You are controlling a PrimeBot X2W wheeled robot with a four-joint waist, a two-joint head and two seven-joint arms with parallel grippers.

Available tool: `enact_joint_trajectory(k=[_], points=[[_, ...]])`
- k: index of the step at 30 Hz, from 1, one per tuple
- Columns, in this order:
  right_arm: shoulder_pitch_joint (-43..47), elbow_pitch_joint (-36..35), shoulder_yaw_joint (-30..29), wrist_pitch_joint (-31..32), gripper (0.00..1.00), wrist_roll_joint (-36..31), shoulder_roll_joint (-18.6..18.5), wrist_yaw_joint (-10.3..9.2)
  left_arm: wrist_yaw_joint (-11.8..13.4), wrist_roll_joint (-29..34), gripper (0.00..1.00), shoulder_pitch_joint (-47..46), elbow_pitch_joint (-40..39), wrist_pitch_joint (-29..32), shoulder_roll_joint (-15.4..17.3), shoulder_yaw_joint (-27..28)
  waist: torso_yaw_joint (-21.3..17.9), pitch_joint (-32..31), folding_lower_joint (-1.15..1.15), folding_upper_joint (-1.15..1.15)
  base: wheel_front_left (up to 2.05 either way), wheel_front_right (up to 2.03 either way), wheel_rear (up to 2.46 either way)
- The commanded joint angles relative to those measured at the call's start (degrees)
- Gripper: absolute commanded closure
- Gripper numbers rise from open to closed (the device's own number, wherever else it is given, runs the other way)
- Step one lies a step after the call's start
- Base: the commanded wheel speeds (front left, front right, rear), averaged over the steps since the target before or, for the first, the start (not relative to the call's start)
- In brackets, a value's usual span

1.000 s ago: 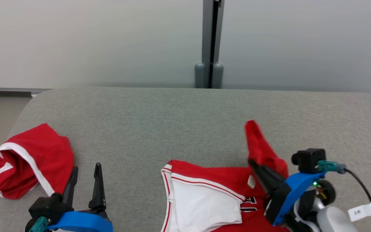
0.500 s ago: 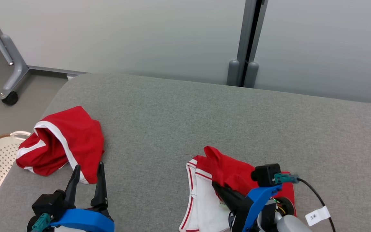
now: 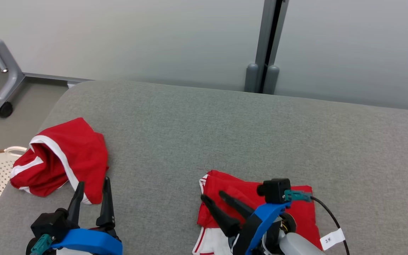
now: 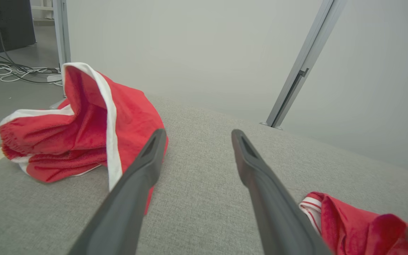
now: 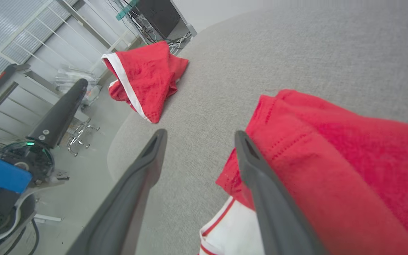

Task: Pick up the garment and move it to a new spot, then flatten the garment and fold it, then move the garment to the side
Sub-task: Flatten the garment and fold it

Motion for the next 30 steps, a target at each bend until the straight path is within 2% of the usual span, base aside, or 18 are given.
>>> enact_joint_trajectory(k=[1,6,8,16,22,23,24,25,27,30], points=[[-1.66,-1.86,0.81,-2.43,0.00,2.04,-0.28,0.03,-0.05,-0.16,0.00,-0.46,-0.08,-0.26,0.02,0.37,-0.84,-0.22,0.00,0.00,0.00,0.00,0.00],[-2.79,-6.05,0.21,-7.30,0.00,5.91,-3.55,0.02,-0.05,-0.13,0.00,-0.30,-0.33,-0.26,-0.18,0.94,-2.30,-0.51,0.00,0.00,0.00,0.00,0.00],[-3.37,-7.71,-1.27,-10.45,0.00,6.32,-7.11,0.03,-0.07,0.03,0.00,0.16,-0.47,-0.26,-0.41,1.24,-3.27,-0.79,0.00,0.00,0.00,0.00,0.00],[-1.91,-4.60,-8.26,-13.23,0.00,4.51,-14.75,0.03,-0.16,0.26,0.00,0.77,-0.63,-0.26,-0.93,1.74,-5.12,-1.30,0.00,0.00,0.00,0.00,0.00],[-0.17,-1.46,-13.34,-13.94,0.00,5.35,-16.07,0.03,-0.25,0.63,0.00,1.32,-0.84,-0.26,-1.13,2.12,-6.46,-1.86,0.00,0.00,0.00,0.00,0.00],[-0.03,-1.31,-13.59,-13.90,0.03,5.43,-16.09,0.03,-0.27,0.66,0.00,1.44,-0.89,-0.26,-1.18,2.10,-6.66,-1.89,0.00,0.00,0.00,0.00,0.00],[0.04,-1.27,-13.65,-13.77,0.27,5.56,-16.09,0.03,-0.28,0.72,0.00,1.58,-0.93,-0.26,-1.19,2.14,-6.88,-1.91,0.00,0.00,0.00,0.00,0.00],[0.08,-1.23,-13.76,-13.57,0.59,5.70,-16.04,0.03,-0.30,0.77,0.00,1.66,-0.91,-0.26,-1.19,2.12,-7.04,-1.93,0.00,0.00,0.00,0.00,0.00],[0.12,-1.35,-13.70,-13.24,1.00,5.94,-15.83,0.03,-0.33,0.90,0.00,1.67,-0.87,-0.26,-1.24,2.10,-7.29,-2.00,0.00,0.00,0.00,0.00,0.00],[0.20,-1.77,-13.13,-12.72,1.00,6.25,-15.72,0.03,-0.35,1.00,0.00,1.70,-0.77,-0.26,-1.32,2.13,-7.55,-2.19,0.00,0.00,0.00,0.00,0.00]])
